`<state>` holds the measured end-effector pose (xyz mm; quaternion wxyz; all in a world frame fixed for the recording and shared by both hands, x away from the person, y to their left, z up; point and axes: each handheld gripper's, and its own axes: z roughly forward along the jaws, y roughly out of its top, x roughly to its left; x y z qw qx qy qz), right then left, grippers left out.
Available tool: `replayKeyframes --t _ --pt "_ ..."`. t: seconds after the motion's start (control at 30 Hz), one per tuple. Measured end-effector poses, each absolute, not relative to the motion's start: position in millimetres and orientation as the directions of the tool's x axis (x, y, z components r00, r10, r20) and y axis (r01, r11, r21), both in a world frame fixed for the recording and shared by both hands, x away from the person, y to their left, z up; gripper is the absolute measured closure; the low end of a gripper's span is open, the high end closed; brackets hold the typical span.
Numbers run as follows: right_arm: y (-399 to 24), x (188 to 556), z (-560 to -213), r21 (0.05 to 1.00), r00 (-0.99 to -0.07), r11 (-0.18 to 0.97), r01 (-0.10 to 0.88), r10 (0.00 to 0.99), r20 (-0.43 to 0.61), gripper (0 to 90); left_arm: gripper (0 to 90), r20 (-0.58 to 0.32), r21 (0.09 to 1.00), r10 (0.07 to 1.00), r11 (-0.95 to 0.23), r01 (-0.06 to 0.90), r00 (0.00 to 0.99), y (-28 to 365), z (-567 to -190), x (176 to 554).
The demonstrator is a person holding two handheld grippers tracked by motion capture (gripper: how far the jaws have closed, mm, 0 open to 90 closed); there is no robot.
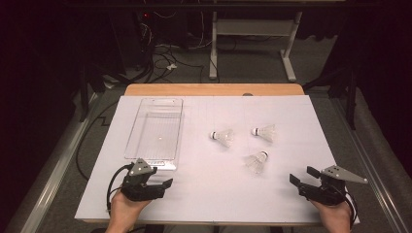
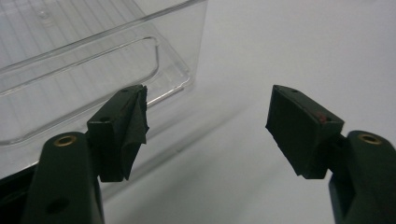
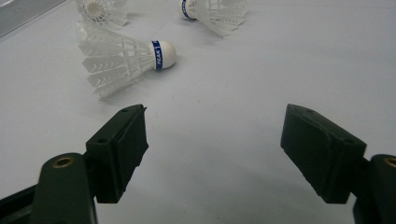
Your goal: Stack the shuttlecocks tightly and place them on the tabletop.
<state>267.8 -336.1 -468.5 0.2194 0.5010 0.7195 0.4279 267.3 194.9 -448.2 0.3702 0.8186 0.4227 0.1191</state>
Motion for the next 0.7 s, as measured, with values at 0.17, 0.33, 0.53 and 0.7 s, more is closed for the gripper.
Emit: replayKeyframes --t 0.17,0.33,0.53,0.7 --pt "-336.0 267.9 -468.6 0.835 -0.400 0.136 0.533 0.910 0.107 23.2 29.6 -0.113 0.716 0.794 -0.352 0.603 0.598 205.1 -448.8 266.0" --pt "-340.5 267.7 -467.5 0.840 -0.360 0.098 0.534 0.925 0.121 23.4 29.1 -0.117 0.720 0.810 -0.329 0.611 0.575 214.5 -450.8 266.4" --pt "-338.6 268.5 -467.0 0.841 -0.357 0.109 0.530 0.928 0.104 23.5 29.2 -0.114 0.721 0.821 -0.320 0.615 0.560 223.8 -453.3 262.2" --pt "-336.5 269.2 -466.9 0.838 -0.356 0.121 0.533 0.930 0.092 23.5 29.2 -0.123 0.729 0.837 -0.288 0.621 0.534 235.8 -455.0 260.8"
